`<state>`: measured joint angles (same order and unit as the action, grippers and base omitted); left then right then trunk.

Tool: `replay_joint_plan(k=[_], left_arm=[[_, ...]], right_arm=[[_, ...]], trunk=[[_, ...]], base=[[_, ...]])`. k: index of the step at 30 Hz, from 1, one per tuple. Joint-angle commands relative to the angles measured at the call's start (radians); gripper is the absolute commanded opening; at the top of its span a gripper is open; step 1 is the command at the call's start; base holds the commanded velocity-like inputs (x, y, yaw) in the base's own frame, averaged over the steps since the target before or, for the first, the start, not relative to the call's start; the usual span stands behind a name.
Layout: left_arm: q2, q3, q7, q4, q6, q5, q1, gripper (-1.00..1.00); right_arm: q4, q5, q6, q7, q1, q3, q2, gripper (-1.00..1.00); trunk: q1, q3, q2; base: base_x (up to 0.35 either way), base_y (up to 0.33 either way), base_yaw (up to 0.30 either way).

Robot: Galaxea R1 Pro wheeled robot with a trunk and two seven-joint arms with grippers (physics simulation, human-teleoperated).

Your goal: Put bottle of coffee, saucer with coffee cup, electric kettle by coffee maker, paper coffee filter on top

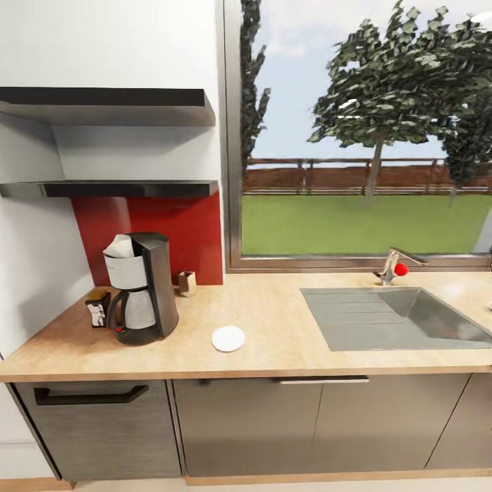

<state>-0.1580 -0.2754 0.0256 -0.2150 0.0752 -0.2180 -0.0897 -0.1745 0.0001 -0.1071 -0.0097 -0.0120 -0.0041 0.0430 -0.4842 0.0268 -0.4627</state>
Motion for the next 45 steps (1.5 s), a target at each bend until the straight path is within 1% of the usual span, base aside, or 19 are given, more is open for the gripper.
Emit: replay_joint_plan(k=[1,15,18,20,23,26,35,45], left_arm=[[0.000,-0.008,0.003,-0.001,0.002,-0.010,-0.001,1.00],[0.002,-0.008,0.005,-0.002,0.004,-0.008,0.000,1.00],[0.017,-0.007,0.010,-0.003,0.004,-0.008,0.000,1.00],[0.037,-0.007,0.007,-0.004,0.003,-0.008,0.001,1.00],[0.060,-0.004,0.005,-0.005,0.003,-0.010,0.001,1.00],[0.068,-0.003,0.004,-0.005,0.004,-0.011,0.002,1.00],[0.073,-0.007,0.004,-0.006,0.010,-0.010,0.002,1.00],[0.072,-0.004,0.004,0.001,0.012,-0.017,0.002,1.00]], right_arm=[[0.001,0.000,-0.003,-0.001,0.000,0.000,0.000,1.00],[0.001,0.000,-0.003,-0.001,0.000,0.000,0.000,1.00],[0.001,0.000,-0.004,-0.002,0.000,-0.001,0.002,1.00],[0.001,-0.001,-0.004,-0.002,0.000,-0.002,0.006,1.00],[0.001,-0.001,-0.005,-0.002,0.000,-0.002,0.009,1.00],[0.001,-0.001,-0.005,-0.003,0.000,-0.002,0.010,1.00],[0.001,0.000,-0.004,-0.002,0.000,-0.001,0.011,1.00],[0.001,0.000,-0.005,-0.001,0.000,0.001,0.009,1.00]], trunk=[[0.000,0.000,0.000],[0.000,0.000,0.000],[0.000,0.000,0.000],[0.000,0.000,0.000],[0.000,0.000,0.000],[0.000,0.000,0.000],[0.000,0.000,0.000],[0.000,0.000,0.000]], base=[[0.000,-0.272,0.000],[0.000,-0.272,0.078],[0.000,-0.272,0.011],[0.000,-0.272,0.004],[0.027,-0.272,0.002],[0.073,-0.272,0.001],[0.174,-0.205,0.000],[0.031,-0.020,0.000]])
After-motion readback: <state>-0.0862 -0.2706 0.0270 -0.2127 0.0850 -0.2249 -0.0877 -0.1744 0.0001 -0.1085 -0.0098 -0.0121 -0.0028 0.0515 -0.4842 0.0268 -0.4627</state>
